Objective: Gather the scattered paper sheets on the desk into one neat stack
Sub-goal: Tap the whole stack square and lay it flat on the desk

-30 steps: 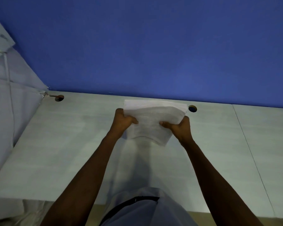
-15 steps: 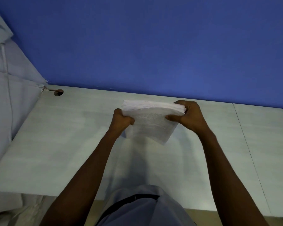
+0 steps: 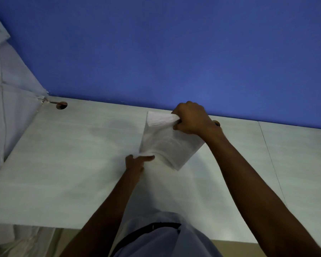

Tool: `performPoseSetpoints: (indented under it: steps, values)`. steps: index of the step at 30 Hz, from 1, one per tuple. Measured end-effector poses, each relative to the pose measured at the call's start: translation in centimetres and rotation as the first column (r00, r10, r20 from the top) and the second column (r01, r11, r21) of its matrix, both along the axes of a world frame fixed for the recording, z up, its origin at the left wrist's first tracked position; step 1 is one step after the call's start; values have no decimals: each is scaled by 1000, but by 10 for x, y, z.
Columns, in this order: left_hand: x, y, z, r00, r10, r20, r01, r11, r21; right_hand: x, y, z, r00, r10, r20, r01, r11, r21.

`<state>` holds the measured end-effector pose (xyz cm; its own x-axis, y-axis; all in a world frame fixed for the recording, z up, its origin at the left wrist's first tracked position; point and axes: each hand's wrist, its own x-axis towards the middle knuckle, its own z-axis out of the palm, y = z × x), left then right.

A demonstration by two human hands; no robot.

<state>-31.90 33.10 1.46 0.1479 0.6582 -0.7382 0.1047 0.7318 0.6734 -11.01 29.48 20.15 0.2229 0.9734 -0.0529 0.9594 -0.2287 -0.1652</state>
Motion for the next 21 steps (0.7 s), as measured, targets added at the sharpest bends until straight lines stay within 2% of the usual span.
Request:
performPoseSetpoints:
  steps: [2,4,6,7,8,10,13,16,18,21]
  values:
    - [-4,-13,-4,992,-39,120,50,995,-87,17,-11,15,990,-69,-123,73,997,25]
    - [-8,-10,5,956,-110,272,124,992,-36,39,-29,28,941,-125,-314,156,985,73]
    - [-10,8,28,884,-214,416,189,977,101,56,-52,34,821,-170,-545,263,960,97]
    - [-10,20,42,861,-277,426,215,958,188,59,-63,33,741,-173,-649,300,950,90]
    - [-9,31,58,858,-327,397,233,935,266,60,-72,28,672,-166,-722,322,943,83]
    - [-6,49,84,877,-406,258,273,862,427,56,-84,10,589,-148,-795,373,922,105]
    - [5,49,106,932,-361,-21,304,750,587,48,-94,-23,490,-161,-857,539,828,153]
    - [19,30,104,979,-202,-37,174,719,672,42,-95,-65,447,-219,-867,655,741,150]
    - [24,22,91,986,-169,-18,130,684,718,34,-95,-88,380,-249,-891,725,678,119]
    - [19,20,56,983,-177,-48,166,744,647,23,-104,-123,301,-291,-908,762,646,45]
